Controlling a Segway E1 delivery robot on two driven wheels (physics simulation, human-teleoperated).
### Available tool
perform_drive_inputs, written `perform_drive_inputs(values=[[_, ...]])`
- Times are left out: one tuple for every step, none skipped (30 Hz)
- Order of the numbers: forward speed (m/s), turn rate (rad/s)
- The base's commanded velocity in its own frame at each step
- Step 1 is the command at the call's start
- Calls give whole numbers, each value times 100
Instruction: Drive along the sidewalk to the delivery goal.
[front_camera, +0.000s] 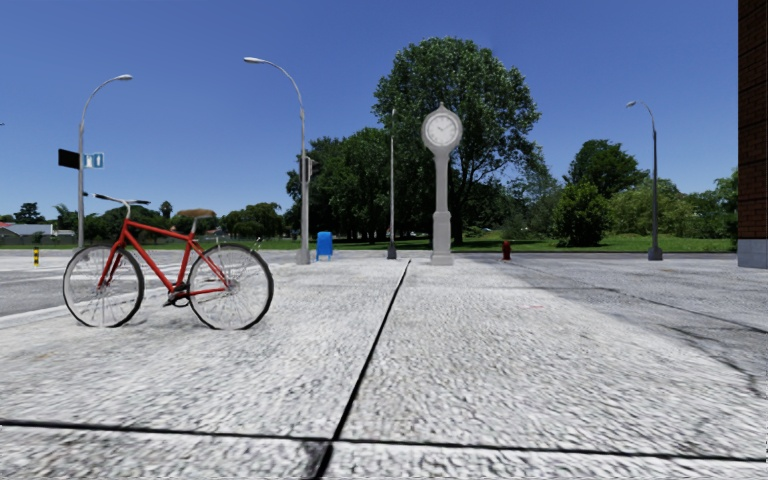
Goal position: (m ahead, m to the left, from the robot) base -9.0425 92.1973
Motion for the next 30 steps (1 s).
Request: perform_drive_inputs(values=[[200,0],[200,0],[200,0],[200,0],[200,0],[200,0],[200,0],[200,0],[200,0],[200,0],[200,0],[200,0],[200,0],[200,0],[200,0],[200,0],[200,0],[200,0],[200,0],[200,0],[200,0],[200,0],[200,0],[200,0],[200,0],[200,0],[200,0],[200,0],[200,0],[200,0]])
